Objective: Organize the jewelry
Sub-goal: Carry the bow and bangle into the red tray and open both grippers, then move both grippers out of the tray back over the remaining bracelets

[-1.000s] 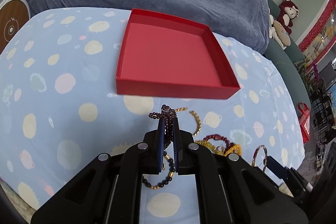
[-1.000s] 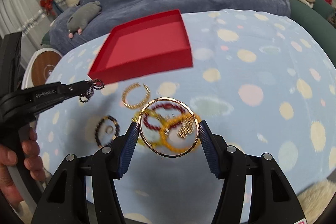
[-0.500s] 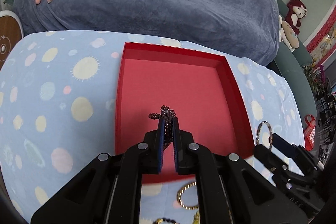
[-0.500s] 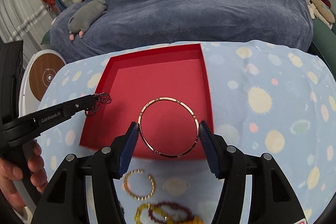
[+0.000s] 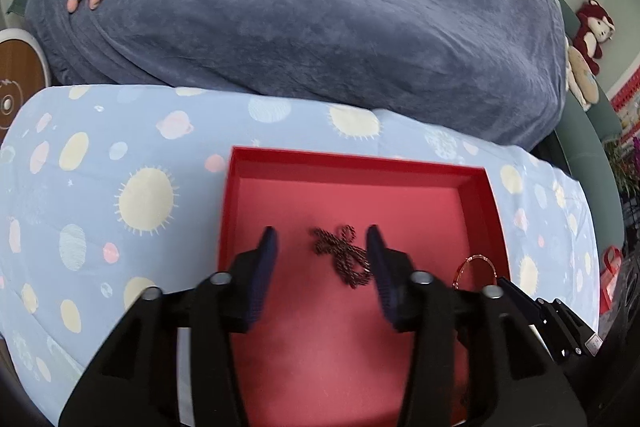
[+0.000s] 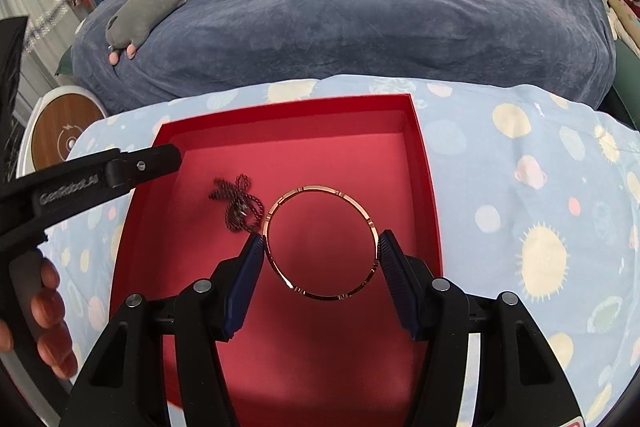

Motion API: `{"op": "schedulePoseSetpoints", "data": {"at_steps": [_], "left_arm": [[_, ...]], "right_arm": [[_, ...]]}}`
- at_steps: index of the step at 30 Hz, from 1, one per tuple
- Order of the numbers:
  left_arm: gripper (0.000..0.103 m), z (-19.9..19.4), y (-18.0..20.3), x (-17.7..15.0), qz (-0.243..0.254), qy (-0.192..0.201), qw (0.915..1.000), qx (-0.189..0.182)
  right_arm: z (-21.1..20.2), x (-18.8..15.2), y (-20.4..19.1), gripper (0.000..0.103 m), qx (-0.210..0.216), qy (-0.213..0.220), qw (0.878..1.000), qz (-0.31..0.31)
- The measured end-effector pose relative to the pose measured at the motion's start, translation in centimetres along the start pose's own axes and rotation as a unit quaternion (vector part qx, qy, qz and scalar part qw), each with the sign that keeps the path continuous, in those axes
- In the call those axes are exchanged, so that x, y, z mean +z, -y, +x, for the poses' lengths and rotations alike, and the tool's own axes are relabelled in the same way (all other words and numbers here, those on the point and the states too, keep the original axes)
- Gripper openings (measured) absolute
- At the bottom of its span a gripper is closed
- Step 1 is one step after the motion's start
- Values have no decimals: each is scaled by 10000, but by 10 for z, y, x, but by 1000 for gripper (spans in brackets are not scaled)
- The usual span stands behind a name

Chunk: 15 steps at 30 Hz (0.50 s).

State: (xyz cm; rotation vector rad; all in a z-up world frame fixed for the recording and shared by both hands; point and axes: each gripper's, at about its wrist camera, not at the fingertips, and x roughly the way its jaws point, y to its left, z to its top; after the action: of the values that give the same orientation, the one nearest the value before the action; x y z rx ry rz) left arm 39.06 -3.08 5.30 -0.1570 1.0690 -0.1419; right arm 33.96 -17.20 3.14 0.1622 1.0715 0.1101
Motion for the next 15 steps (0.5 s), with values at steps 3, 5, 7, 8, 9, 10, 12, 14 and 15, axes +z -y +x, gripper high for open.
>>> {"op": "schedulePoseSetpoints", "data": {"at_steps": [3, 5, 7, 8, 9, 10, 12, 14, 15], "left_arm": [[53, -2, -4, -1, -55, 113, 9999, 56], [53, -3, -7, -4, -101, 130, 9998, 80], [54, -6, -11, -6, -177, 138, 9997, 81], [55, -9, -13, -8, -202, 171, 9996, 54], [55, -12, -15, -10, -201, 202, 9996, 60], [55, -15, -15, -12, -178, 238, 9995, 86], [55, -21, -15, -16, -95, 293, 9994, 133], [55, -30, -15, -22, -47, 355, 9992, 180], [55, -35, -16, -26, -67, 378, 9991, 166]], "right_arm": [[5, 6, 1, 60, -29, 122, 9999, 29], [7, 9, 2, 62, -80, 163, 9998, 67], [5, 8, 5, 62, -58, 211, 9997, 127], [2, 6, 6, 62, -66, 245, 9996, 141], [-2, 3, 7, 62, -69, 283, 9995, 144], [-5, 1, 8, 62, -67, 313, 9994, 140], [-14, -6, 11, 62, -60, 351, 9993, 138], [-23, -12, 13, 62, -57, 375, 9991, 165], [-29, -15, 14, 62, -56, 391, 9991, 179]]}}
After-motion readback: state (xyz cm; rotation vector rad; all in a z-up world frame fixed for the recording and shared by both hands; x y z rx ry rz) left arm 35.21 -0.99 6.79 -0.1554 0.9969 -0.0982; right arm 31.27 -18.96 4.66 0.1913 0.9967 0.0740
